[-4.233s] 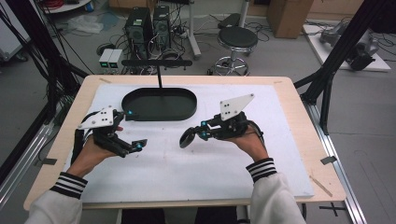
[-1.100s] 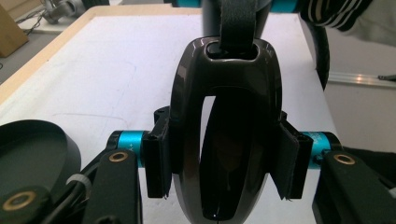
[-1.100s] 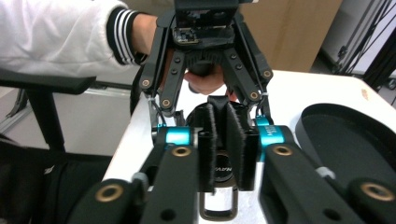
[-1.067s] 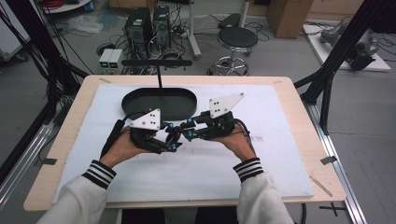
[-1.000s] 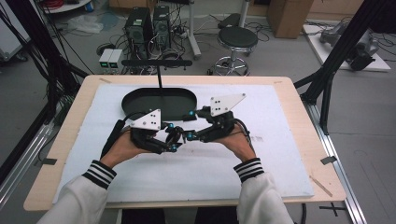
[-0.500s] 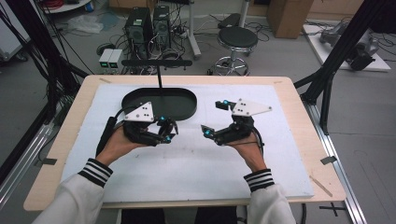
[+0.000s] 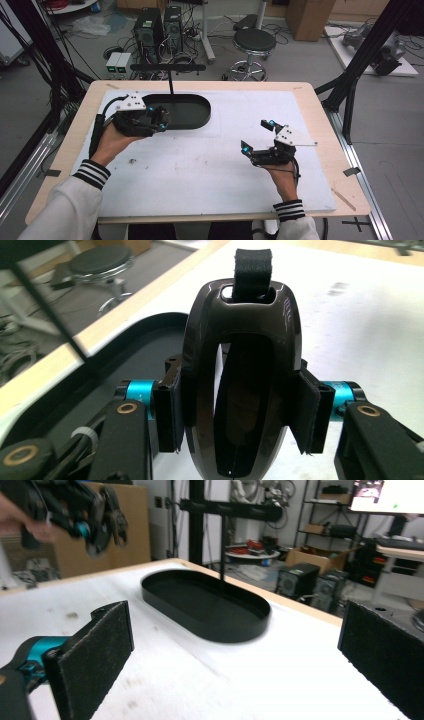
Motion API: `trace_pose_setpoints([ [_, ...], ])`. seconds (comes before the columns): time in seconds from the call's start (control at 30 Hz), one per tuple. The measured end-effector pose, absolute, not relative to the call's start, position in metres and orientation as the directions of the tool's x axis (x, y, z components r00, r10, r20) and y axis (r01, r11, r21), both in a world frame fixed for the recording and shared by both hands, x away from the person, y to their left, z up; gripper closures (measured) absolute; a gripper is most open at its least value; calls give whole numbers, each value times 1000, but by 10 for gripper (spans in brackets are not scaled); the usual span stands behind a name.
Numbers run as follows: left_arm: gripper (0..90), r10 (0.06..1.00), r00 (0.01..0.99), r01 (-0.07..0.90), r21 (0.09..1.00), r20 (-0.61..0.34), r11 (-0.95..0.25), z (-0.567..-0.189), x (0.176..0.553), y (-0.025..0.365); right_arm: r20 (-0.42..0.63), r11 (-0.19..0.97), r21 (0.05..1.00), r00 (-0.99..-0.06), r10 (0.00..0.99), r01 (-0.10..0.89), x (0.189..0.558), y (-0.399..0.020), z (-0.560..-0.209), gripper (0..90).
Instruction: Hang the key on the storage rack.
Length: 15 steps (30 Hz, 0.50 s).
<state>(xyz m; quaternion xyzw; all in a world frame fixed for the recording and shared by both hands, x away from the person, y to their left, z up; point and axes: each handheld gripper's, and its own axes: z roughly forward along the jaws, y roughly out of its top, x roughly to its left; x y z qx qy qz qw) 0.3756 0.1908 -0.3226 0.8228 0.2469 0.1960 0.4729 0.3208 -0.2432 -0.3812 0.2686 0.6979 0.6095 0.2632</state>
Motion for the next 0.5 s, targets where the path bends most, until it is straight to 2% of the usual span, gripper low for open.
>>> trace_pose_setpoints([
  [0.2,486,652,754,253,877,86,-408,-313,387,207,-8,80,994,-673,740,77,313,-265,-396,3],
  [0.5,486,721,688,294,873,90,-389,-304,406,232,-15,79,994,-650,760,70,310,-281,-408,3],
])
